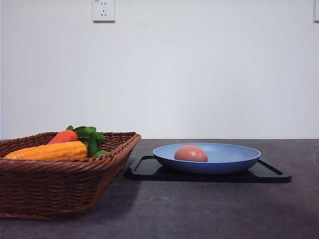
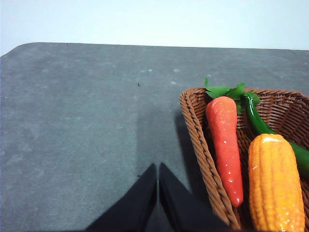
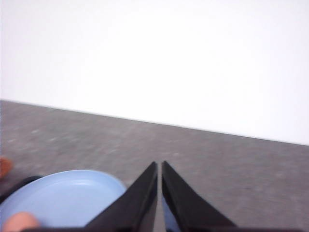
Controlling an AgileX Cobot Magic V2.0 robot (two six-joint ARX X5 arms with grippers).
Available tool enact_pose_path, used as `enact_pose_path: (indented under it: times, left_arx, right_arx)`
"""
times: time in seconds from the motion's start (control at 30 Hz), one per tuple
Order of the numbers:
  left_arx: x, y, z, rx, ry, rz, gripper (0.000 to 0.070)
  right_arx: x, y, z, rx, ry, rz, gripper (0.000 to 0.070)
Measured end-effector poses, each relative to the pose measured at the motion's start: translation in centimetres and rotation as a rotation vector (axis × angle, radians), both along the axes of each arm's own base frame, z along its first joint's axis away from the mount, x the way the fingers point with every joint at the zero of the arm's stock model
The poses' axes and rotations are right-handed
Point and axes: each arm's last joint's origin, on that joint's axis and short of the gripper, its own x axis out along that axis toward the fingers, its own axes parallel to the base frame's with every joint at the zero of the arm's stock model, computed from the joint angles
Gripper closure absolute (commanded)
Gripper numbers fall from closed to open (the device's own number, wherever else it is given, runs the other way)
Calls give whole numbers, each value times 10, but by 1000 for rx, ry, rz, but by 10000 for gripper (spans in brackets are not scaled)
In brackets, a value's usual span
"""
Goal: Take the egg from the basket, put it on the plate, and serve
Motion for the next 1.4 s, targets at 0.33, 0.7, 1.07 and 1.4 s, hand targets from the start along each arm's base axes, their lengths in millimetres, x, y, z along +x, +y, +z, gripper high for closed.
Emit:
enact_pose_path:
  times: [0.33, 0.7, 1.07, 1.4]
  left_arx:
    - [0, 0, 0, 0, 0, 0, 700]
    - [0, 0, 0, 0, 0, 0, 700]
    - [0, 0, 0, 0, 0, 0, 700]
    - [0, 0, 0, 0, 0, 0, 700]
  right_arx:
    - [1, -7, -48, 4, 52, -75, 700]
    - [1, -7, -72, 134, 282, -62, 700]
    - [1, -7, -67, 160, 226, -60, 700]
    - [1, -7, -66, 162, 223, -59, 700]
